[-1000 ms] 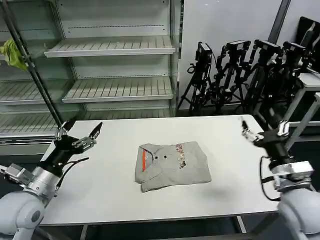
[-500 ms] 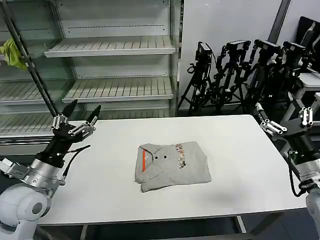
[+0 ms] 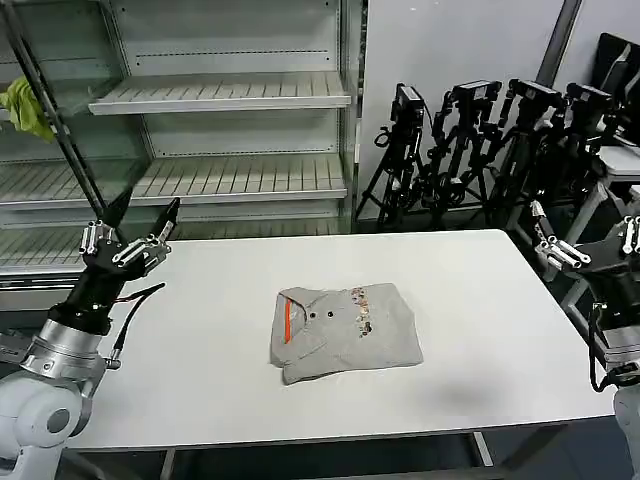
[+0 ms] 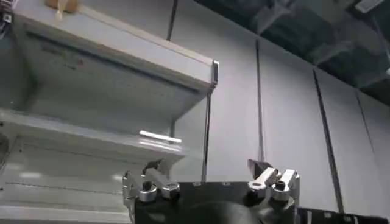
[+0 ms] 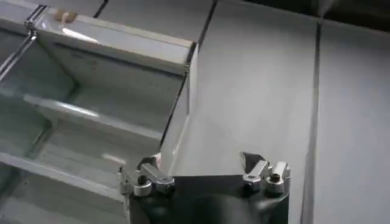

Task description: Fold and organize the clothes.

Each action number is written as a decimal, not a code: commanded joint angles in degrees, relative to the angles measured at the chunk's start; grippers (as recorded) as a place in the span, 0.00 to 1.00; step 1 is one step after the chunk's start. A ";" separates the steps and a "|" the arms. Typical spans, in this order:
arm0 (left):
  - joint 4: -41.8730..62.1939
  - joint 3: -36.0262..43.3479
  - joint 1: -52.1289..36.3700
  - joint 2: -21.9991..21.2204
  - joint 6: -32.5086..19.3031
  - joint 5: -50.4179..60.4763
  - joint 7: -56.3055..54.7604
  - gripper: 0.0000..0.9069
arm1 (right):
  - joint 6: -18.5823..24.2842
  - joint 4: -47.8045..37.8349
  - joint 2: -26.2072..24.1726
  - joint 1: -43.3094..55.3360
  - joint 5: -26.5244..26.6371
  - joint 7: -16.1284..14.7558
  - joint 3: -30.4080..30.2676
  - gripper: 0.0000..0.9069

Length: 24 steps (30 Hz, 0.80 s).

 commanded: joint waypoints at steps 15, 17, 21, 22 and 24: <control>0.98 -0.97 0.05 -0.33 -0.75 0.05 0.17 1.00 | 1.47 -0.74 3.52 0.83 -3.20 2.39 -1.11 1.00; 1.08 -0.63 -0.01 -0.50 -0.76 0.21 0.17 1.00 | 1.37 -0.77 3.64 0.90 -3.23 2.54 -1.17 1.00; 1.03 -0.09 -0.09 -1.00 -0.77 0.79 0.23 1.00 | 1.67 -1.23 3.84 0.82 -5.20 2.90 -1.18 1.00; 1.04 -0.04 -0.11 -1.03 -0.79 0.86 0.24 1.00 | 1.89 -1.37 3.85 0.79 -5.22 3.14 -1.20 1.00; 1.11 0.00 -0.15 -1.07 -0.79 1.06 0.28 1.00 | 2.10 -1.58 3.92 0.84 -5.30 3.71 -1.10 1.00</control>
